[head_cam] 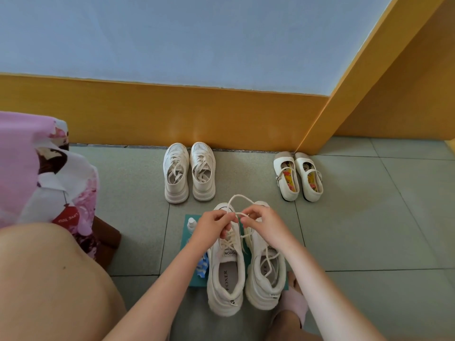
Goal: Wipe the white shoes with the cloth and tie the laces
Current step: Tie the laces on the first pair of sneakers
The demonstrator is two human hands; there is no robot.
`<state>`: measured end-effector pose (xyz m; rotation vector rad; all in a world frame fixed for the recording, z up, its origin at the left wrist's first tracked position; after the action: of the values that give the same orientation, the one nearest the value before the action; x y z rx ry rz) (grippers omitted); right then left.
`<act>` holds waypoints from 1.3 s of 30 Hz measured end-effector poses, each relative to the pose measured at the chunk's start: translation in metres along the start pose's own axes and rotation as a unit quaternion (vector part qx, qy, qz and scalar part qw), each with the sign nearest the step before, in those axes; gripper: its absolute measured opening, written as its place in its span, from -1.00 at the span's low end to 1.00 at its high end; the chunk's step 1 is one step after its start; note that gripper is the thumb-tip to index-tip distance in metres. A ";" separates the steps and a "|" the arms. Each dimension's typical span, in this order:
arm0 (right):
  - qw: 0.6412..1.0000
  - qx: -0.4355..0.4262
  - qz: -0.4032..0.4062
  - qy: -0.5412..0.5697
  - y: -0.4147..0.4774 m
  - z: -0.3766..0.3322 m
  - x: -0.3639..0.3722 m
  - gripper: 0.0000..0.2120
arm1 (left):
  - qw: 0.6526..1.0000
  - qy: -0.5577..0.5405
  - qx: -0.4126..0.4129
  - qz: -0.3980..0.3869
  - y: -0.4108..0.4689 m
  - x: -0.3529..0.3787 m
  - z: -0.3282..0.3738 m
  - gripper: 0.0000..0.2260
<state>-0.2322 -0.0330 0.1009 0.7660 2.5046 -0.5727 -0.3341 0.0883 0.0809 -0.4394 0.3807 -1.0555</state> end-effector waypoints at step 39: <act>0.985 0.095 0.031 0.140 -0.012 -0.009 0.023 -0.80 | 0.994 -0.105 -0.010 0.012 -0.016 -0.007 0.002 -0.83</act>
<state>-0.2591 -0.0283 0.0995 1.0587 2.6946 -0.7334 -0.3482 0.0877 0.0912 -0.5578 0.2083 -0.9728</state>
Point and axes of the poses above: each hand's wrist, its own y-axis towards the middle knuckle, its own x-axis out of the palm, z = x × y, the point moved 2 cm from there along y, towards the middle knuckle, and after that the axes turned 6 degrees about -x, right-handed, at the moved point
